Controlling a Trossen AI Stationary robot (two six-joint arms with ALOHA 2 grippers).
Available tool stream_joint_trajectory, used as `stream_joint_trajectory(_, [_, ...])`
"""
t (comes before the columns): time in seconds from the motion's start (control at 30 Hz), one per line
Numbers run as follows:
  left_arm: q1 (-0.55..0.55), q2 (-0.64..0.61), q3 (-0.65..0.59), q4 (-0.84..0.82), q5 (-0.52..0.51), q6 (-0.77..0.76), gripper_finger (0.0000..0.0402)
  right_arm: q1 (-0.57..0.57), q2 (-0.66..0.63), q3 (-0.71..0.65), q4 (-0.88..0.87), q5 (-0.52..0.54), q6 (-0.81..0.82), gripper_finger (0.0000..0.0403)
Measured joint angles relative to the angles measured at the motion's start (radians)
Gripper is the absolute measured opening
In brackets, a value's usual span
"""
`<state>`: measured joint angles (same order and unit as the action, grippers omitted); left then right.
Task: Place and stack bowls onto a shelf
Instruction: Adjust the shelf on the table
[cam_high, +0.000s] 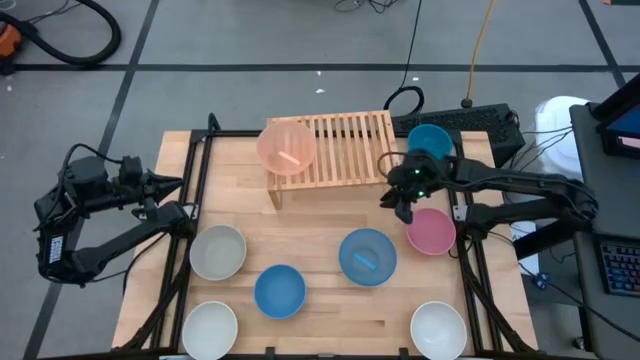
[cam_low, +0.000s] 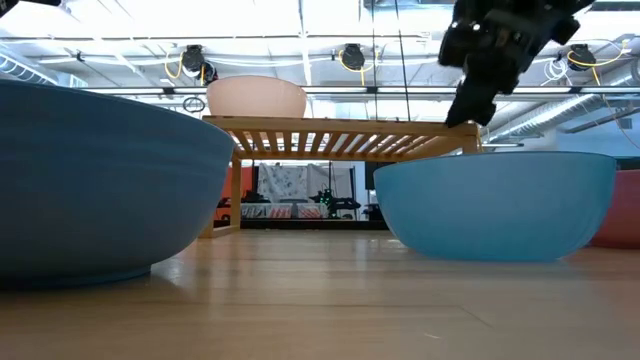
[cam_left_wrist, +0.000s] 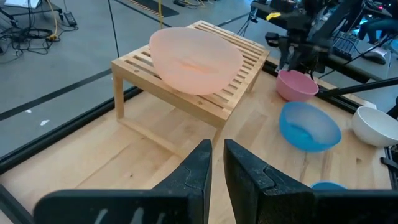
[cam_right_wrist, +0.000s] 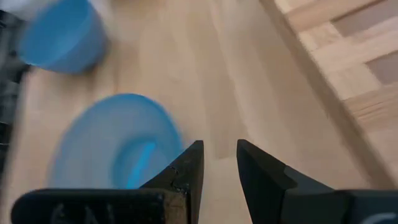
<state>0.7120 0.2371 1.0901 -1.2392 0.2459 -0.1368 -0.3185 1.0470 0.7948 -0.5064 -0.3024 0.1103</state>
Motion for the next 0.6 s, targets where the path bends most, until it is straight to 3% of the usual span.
stream_joint_trajectory(0.37, [0.000,0.000,0.000,0.000,0.000,-0.001,0.0047,0.000,0.164,0.000,0.270,0.008,-0.048,0.0089])
stream_joint_trajectory(0.6, [0.000,0.000,0.000,0.001,0.000,-0.009,0.0047,0.001,0.211,0.000,0.308,-0.025,-0.044,0.0089])
